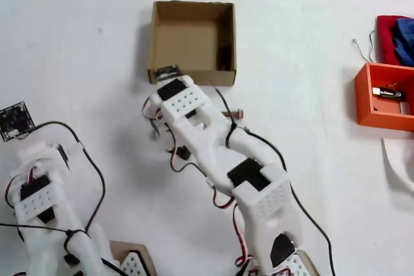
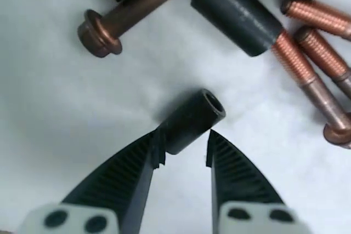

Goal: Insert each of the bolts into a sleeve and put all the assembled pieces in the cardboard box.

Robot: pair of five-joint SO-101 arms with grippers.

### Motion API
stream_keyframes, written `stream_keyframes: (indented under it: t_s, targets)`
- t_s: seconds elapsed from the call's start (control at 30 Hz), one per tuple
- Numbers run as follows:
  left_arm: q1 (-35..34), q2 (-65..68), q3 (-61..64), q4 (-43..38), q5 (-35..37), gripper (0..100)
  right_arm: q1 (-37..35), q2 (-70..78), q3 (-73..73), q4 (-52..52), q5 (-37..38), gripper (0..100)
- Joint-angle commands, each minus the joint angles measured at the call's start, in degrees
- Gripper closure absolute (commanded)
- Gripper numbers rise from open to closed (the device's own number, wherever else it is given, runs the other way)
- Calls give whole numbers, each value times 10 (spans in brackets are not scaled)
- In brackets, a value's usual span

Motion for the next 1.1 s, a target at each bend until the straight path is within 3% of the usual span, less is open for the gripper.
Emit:
stream_keyframes:
  t_s: [0.0,0.47,0.6,0.7,0.8,1.07]
  targets:
    - [-6,-1,-2,-11,3,876,-1,17,-25,-5,-4,879]
    - [-6,-1,-2,-11,3,876,37,125,-178,81,14,882]
    - [-6,-1,-2,-11,3,876,36,140,-210,112,130,898]
    - [-6,-1,-2,-11,3,876,36,138,-213,117,201,985]
    - [-5,-1,-2,-11,3,876,36,138,-212,125,258,978]
    - [-5,-1,-2,-11,3,876,39,87,-216,137,334,977]
